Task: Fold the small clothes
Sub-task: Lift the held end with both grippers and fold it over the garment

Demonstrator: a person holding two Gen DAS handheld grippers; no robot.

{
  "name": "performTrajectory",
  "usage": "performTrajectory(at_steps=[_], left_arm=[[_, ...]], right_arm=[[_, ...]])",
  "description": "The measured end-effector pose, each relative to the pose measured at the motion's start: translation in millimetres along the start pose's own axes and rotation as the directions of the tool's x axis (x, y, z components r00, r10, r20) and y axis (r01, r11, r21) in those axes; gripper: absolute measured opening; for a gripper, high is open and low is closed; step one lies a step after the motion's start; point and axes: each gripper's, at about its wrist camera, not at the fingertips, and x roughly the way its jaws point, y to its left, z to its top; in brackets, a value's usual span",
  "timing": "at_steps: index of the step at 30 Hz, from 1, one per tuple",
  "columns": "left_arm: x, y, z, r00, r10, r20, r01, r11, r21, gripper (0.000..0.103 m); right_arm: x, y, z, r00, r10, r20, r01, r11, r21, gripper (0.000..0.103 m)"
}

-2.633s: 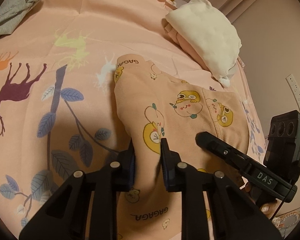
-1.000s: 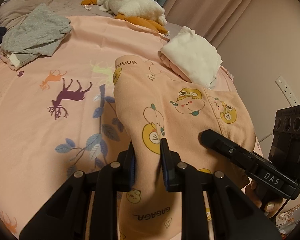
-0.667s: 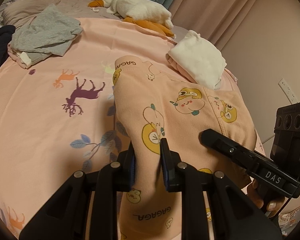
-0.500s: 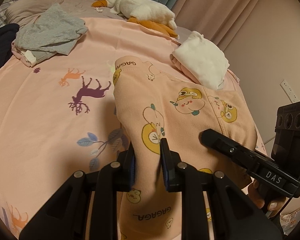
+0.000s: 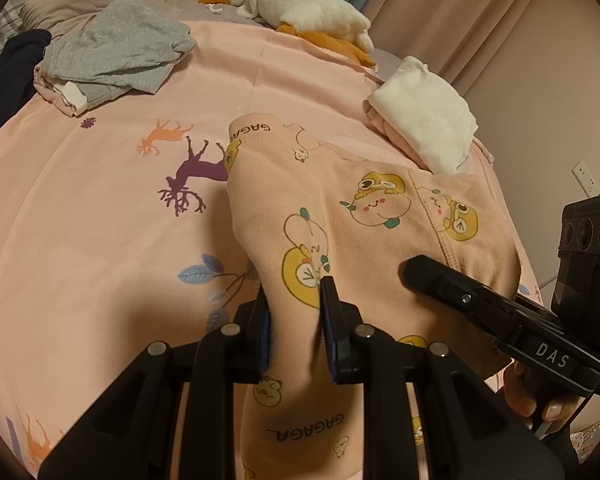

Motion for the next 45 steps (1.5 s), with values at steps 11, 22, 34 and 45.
performTrajectory(at_steps=[11,22,34,45], left_arm=[[16,14,-1,0.999,0.014,-0.031,-0.014,1.000,-0.020,0.021],[33,21,-2,0.998,0.031,-0.063,-0.033,0.999,-0.036,0.022],[46,27,-5,0.995,0.048,-0.090,-0.052,0.998,-0.046,0.022],[51,29,-9,0.994,0.069,-0.091,-0.072,0.997,-0.038,0.026]], right_arm=[[20,-3,0,0.999,-0.010,-0.040,0.010,1.000,0.002,0.026],[36,-8,-3,0.997,-0.015,-0.078,0.016,1.000,0.016,0.026],[48,-15,-7,0.994,-0.013,-0.109,0.016,0.999,0.031,0.026],[53,-26,-8,0.992,-0.010,-0.129,0.018,0.998,0.059,0.026]])
